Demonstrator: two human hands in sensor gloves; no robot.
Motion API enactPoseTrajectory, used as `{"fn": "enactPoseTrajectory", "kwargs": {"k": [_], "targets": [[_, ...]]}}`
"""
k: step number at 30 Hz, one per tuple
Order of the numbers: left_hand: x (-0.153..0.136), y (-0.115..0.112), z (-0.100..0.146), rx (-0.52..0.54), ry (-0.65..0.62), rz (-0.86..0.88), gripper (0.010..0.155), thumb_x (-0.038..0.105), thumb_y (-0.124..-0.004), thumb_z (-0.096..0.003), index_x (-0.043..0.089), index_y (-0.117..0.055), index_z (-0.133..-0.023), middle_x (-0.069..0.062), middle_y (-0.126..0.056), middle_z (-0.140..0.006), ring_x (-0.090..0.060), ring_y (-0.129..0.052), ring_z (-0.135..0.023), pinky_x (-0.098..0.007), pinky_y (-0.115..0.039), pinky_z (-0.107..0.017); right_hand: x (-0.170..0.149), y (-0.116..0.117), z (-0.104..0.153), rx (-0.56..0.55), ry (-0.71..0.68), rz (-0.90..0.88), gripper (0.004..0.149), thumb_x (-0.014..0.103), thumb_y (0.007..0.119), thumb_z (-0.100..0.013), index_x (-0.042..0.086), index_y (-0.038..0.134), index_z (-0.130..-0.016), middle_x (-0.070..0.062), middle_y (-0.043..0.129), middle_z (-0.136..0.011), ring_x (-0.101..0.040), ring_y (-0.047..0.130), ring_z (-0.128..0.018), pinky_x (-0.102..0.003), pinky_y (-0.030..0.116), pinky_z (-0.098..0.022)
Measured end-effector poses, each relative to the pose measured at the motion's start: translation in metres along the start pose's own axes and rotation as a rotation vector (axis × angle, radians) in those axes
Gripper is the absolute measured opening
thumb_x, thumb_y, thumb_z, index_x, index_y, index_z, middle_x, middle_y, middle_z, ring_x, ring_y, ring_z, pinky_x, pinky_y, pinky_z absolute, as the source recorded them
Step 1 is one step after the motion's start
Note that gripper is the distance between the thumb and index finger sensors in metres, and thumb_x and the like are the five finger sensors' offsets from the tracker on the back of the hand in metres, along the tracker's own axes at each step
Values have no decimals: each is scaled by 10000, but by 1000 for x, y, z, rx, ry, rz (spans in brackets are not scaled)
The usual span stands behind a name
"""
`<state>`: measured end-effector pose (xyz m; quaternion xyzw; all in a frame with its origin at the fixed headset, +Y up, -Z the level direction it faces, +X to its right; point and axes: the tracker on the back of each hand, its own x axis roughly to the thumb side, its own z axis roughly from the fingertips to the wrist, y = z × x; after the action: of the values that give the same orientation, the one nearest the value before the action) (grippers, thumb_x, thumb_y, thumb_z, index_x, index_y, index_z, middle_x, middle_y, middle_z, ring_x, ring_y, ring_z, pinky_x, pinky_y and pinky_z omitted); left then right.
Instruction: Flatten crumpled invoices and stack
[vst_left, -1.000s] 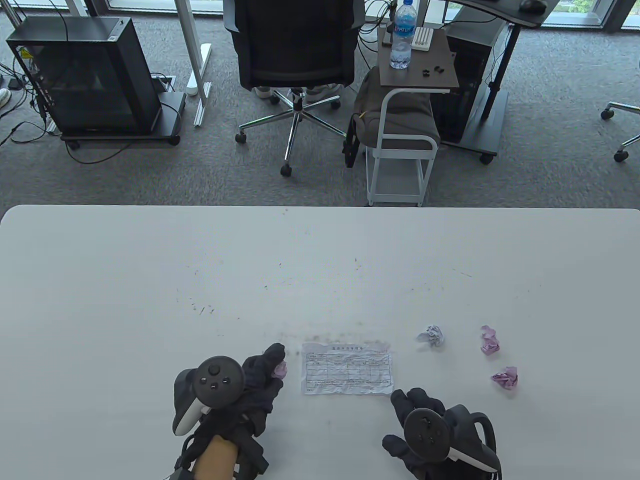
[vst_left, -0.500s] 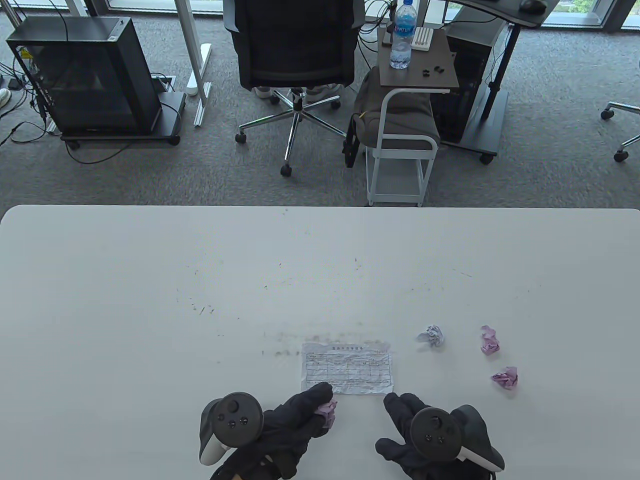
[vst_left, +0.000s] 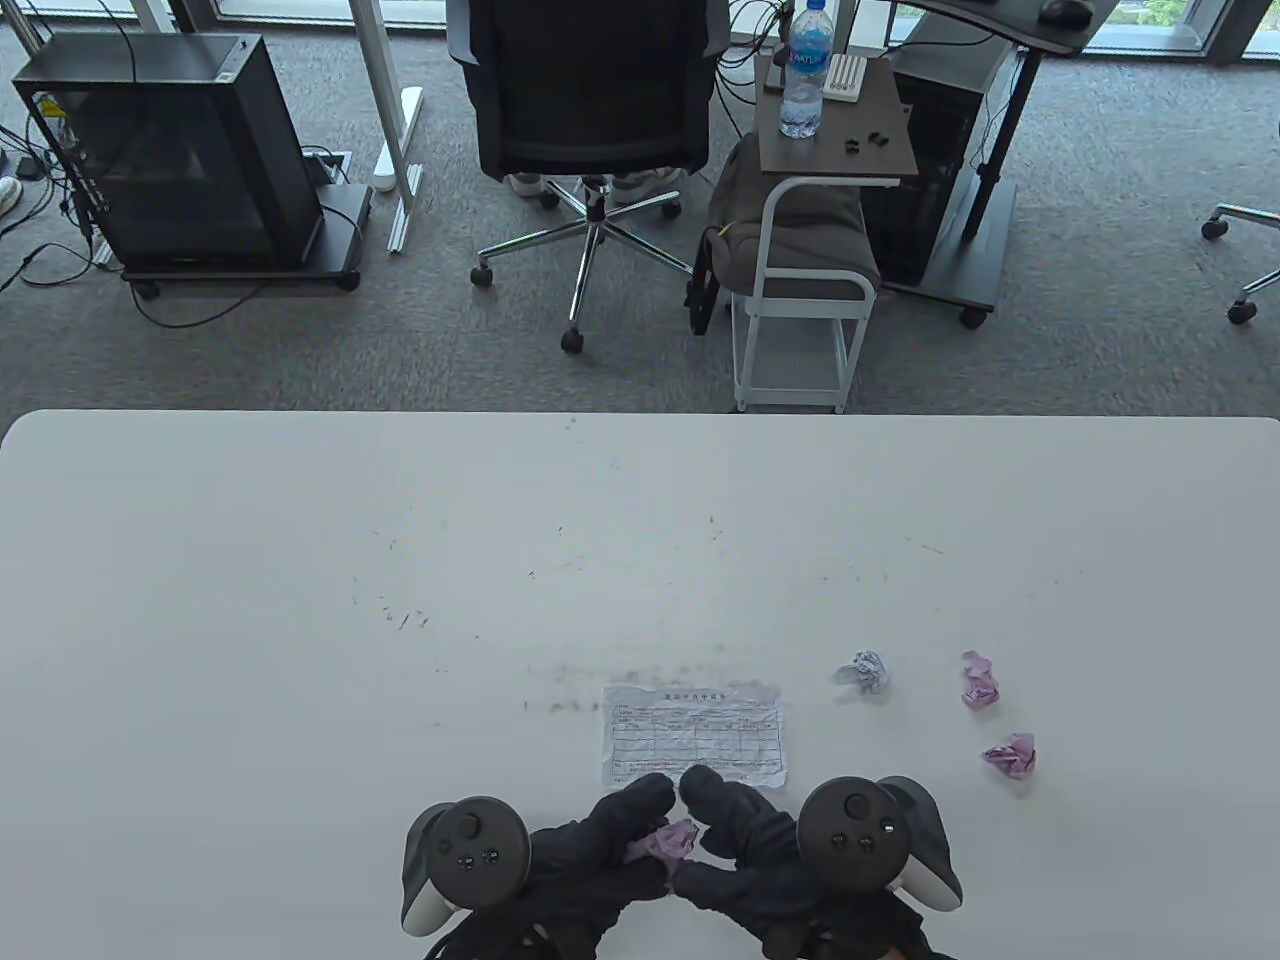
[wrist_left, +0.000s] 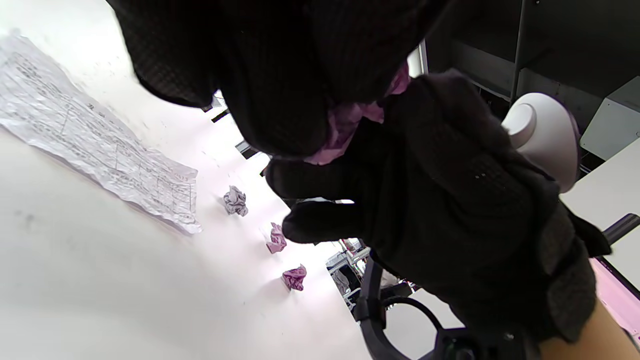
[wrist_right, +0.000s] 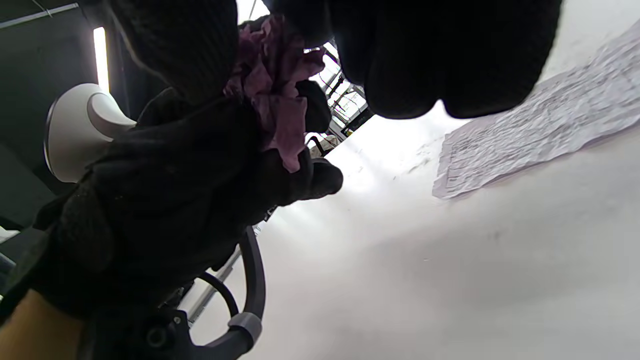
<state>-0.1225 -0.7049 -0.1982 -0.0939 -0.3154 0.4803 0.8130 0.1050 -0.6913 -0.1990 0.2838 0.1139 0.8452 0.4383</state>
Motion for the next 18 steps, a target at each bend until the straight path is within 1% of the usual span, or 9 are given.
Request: {"fn": "enactPoseTrajectory", "kwargs": {"k": [2,3,4,5,6,8,11,15,18], "targets": [[-1,-1,0,-26,7,-27,583,161,-836,-524,21,-608,-1042,-213,-828,-862,-264,-1051,-571,-533,-819,-567,-11,3,3,-94,-19,-54,590,361,832,-511,38,628,-960,-270,834,-847,-378,947,-598,-525,859,-397],[-1,-1,0,-31,10,-54,562,166,-831,-527,31,-632,-1035,-213,-846,-845,-262,-1057,-550,-540,-817,-561,-11,1,3,-98,-5,-72,536,321,840,-503,37,675,-927,-262,867,-806,-369,961,-563,-522,862,-382],[-1,0,-1,-23,6,-71,549,178,-823,-532,42,-642,-1033,-202,-861,-831,-250,-1064,-533,-537,-821,-556,-12,-1,4,-94,-12,-57,501,314,833,-506,52,696,-909,-239,887,-783,-343,972,-544,-502,871,-377],[-1,0,-1,6,17,-61,543,182,-812,-539,60,-643,-1040,-197,-879,-811,-248,-1070,-510,-533,-827,-547,-13,-4,6,-126,-16,-29,467,319,823,-509,74,720,-893,-223,906,-758,-322,982,-523,-486,880,-365],[-2,0,-1,37,32,-42,531,179,-810,-538,59,-661,-1034,-201,-888,-798,-252,-1071,-494,-536,-828,-539,-14,-5,7,-157,2,-11,453,322,812,-513,79,728,-885,-215,915,-744,-313,987,-508,-479,883,-357],[-3,1,-2,37,46,-33,510,181,-806,-543,53,-689,-1022,-198,-899,-784,-247,-1071,-478,-534,-832,-533,-16,-7,9,-176,14,1,434,321,802,-518,84,740,-875,-211,924,-726,-308,988,-490,-475,882,-346],[-7,3,0,53,75,-45,498,177,-788,-552,51,-687,-1023,-191,-884,-792,-248,-1054,-487,-542,-816,-537,-16,-10,12,-249,36,31,420,318,797,-519,88,750,-866,-210,929,-712,-306,989,-475,-472,883,-336],[-10,8,1,91,91,-17,477,175,-767,-561,56,-695,-1017,-183,-874,-795,-252,-1040,-492,-550,-802,-540,-20,-14,14,-268,79,71,415,319,794,-522,95,748,-868,-210,923,-721,-307,987,-483,-472,882,-341],[-10,8,2,74,101,-61,470,165,-761,-561,45,-706,-1012,-197,-881,-781,-264,-1040,-476,-559,-800,-532,-24,-17,16,-288,105,39,414,320,796,-523,93,749,-867,-211,923,-722,-312,986,-482,-476,882,-338]]}}
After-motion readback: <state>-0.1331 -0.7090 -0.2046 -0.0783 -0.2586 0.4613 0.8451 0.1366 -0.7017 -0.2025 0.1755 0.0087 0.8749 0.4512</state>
